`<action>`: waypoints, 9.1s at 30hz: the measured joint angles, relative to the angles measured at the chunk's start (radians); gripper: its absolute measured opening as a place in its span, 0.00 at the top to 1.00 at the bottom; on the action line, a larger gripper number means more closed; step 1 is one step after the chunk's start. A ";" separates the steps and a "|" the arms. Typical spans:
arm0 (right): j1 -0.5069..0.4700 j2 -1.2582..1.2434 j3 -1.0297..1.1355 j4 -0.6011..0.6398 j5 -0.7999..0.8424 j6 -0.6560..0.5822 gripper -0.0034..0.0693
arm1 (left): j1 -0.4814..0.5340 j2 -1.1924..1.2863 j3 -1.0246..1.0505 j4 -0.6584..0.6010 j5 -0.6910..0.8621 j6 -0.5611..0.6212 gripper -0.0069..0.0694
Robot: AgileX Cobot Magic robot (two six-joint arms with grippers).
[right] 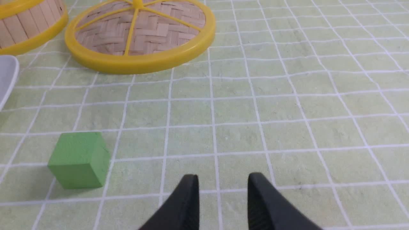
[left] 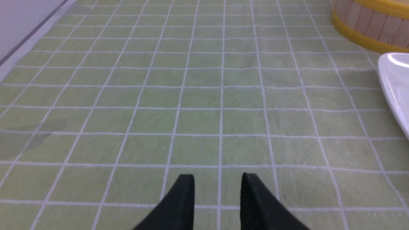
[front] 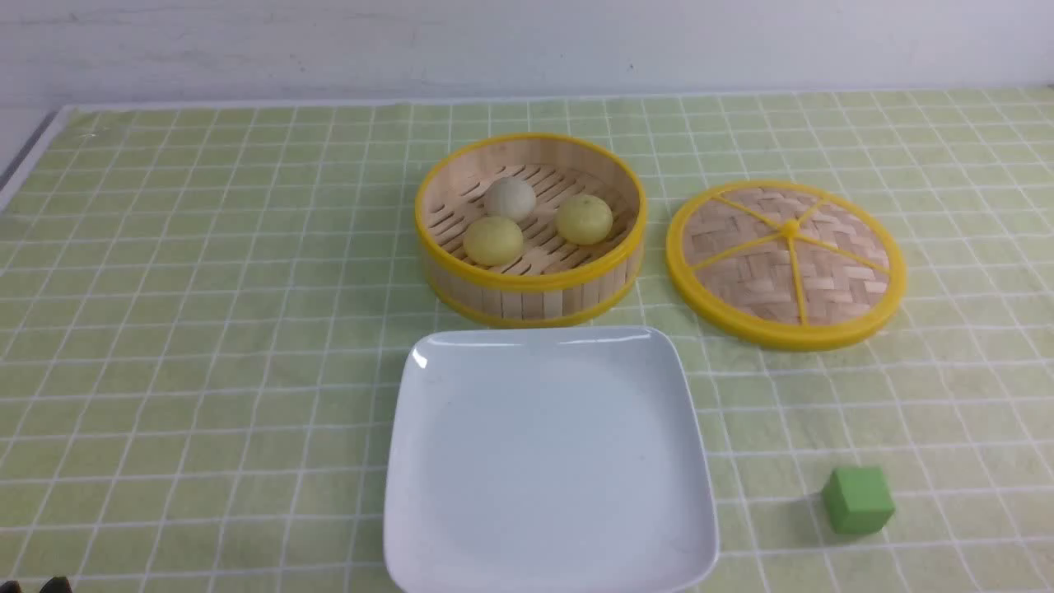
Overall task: Put the steamed buns into the plate on the green tablecloth.
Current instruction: 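Reach toward a bun in the bamboo steamer with the right gripper, then move the steamed bun from the bamboo steamer onto the white plate with the right gripper, then reach into the bamboo steamer and grasp a bun with the left gripper, then carry the bun from the bamboo steamer to the plate with the left gripper, then reach into the bamboo steamer and grasp a bun with the left gripper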
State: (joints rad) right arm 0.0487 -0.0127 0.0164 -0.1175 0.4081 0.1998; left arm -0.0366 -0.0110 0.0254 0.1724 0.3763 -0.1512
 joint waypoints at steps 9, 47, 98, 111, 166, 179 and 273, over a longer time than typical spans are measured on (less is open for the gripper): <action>0.000 0.000 0.000 0.000 0.000 0.000 0.62 | 0.000 0.000 0.000 0.000 0.000 0.000 0.59; 0.000 0.000 0.002 0.009 -0.013 0.037 0.62 | 0.000 0.000 0.000 0.050 -0.001 -0.045 0.59; 0.335 1.723 -1.446 0.589 0.371 -0.453 0.45 | -0.030 0.918 -0.558 -0.522 0.510 0.022 0.85; 0.377 2.256 -1.976 0.282 0.245 -0.299 0.45 | -0.030 0.918 -0.558 -0.505 0.510 0.022 0.78; 0.397 1.184 -0.973 0.253 0.696 -0.247 0.97 | -0.156 1.369 -1.030 -0.526 0.472 0.151 0.91; 0.397 1.132 -0.869 0.238 0.567 -0.247 0.97 | -0.286 2.000 -1.805 -0.376 0.534 -0.127 0.45; 0.397 1.129 -0.869 0.232 0.513 -0.243 0.84 | -0.432 2.616 -2.579 0.025 0.688 -0.240 0.63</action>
State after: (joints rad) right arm 0.4461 1.1162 -0.8526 0.1147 0.9213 -0.0430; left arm -0.4688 2.6049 -2.5533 0.1973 1.0640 -0.3911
